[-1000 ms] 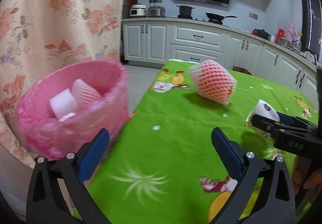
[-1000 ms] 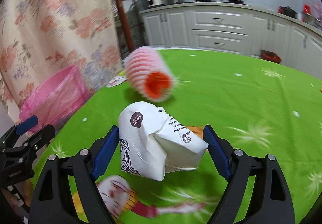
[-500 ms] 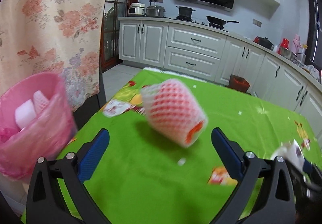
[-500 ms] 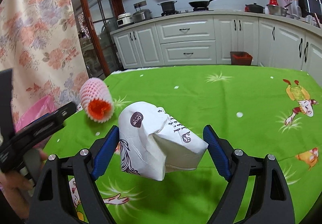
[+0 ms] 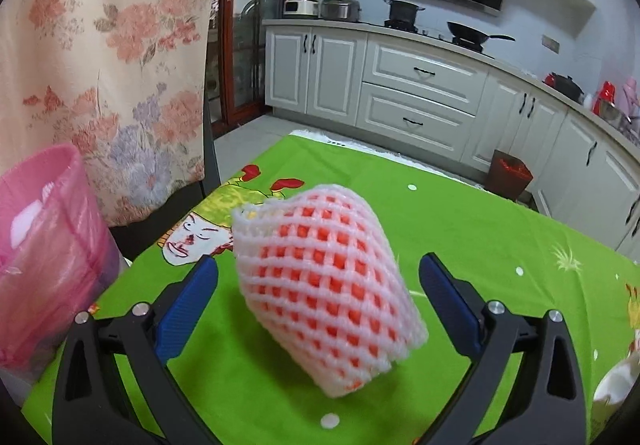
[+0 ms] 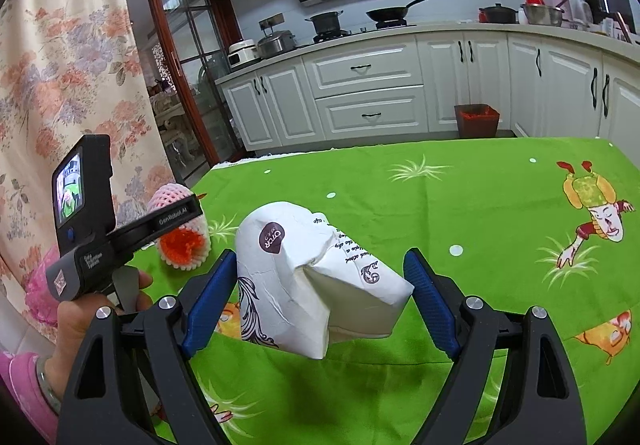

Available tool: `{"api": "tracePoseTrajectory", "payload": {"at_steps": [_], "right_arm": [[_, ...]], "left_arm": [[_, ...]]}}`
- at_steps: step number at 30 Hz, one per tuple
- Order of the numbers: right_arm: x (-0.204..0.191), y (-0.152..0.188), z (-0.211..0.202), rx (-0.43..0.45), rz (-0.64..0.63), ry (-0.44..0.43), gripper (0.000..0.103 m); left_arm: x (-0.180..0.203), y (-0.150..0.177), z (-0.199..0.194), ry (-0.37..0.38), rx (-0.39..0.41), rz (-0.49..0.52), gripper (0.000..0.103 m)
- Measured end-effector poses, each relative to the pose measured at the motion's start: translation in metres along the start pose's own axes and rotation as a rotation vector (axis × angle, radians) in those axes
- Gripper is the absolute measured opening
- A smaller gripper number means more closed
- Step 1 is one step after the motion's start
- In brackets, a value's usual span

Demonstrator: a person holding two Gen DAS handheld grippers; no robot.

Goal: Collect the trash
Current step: 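Grasp the white paper bag with the right tool while the left tool grasps a pink foam net, then carry the paper bag and foam net over the pink bin and open both tools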

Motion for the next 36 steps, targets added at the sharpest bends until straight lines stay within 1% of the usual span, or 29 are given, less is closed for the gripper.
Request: {"api": "tracePoseTrajectory", "payload": {"at_steps": [2, 4, 6, 7, 8, 12, 15, 21, 26, 33, 36], "right_arm": [[0.000, 0.003, 0.002, -0.006, 0.002, 0.002, 0.080], [-0.001, 0.006, 0.004, -0.014, 0.002, 0.006, 0.080], [-0.002, 0.008, 0.005, -0.022, 0.002, 0.006, 0.080], [-0.004, 0.009, 0.005, -0.023, 0.001, 0.006, 0.080], [-0.006, 0.010, 0.004, -0.022, -0.002, 0.006, 0.080], [-0.011, 0.012, -0.001, -0.017, -0.017, 0.009, 0.080], [-0.015, 0.014, -0.006, -0.014, -0.023, 0.013, 0.080], [-0.017, 0.025, -0.020, -0.016, -0.036, 0.030, 0.080], [-0.019, 0.035, -0.034, -0.017, -0.045, 0.035, 0.080], [-0.032, 0.049, -0.055, -0.011, -0.078, 0.029, 0.080], [-0.041, 0.054, -0.063, -0.008, -0.101, 0.024, 0.080]], "left_arm": [[-0.001, 0.000, 0.006, 0.005, -0.024, -0.007, 0.070], [-0.002, 0.001, 0.008, 0.016, -0.045, -0.006, 0.062], [-0.002, 0.003, 0.003, 0.027, -0.032, 0.018, 0.054], [-0.002, 0.005, -0.001, 0.032, -0.028, 0.035, 0.046], [0.000, 0.007, -0.003, 0.035, -0.026, 0.047, 0.040], [-0.006, 0.019, -0.024, 0.069, -0.021, 0.062, 0.036], [-0.010, 0.029, -0.041, 0.097, -0.013, 0.074, 0.036], [-0.021, 0.057, -0.085, 0.150, -0.003, 0.133, 0.036], [-0.030, 0.077, -0.117, 0.180, 0.005, 0.177, 0.036], [-0.035, 0.103, -0.156, 0.232, 0.005, 0.250, 0.036], [-0.036, 0.111, -0.173, 0.246, 0.019, 0.274, 0.036]]}}
Point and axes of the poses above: each gripper's, at about its wrist camera, not at the fingertips, and z roughly the way its jaws point, x to its right, y to its underside, the point moved 2 cm from there along z, roughly the way its jaws point, and after that the axes turned 12 degrees about y, right-handed, at the moved point
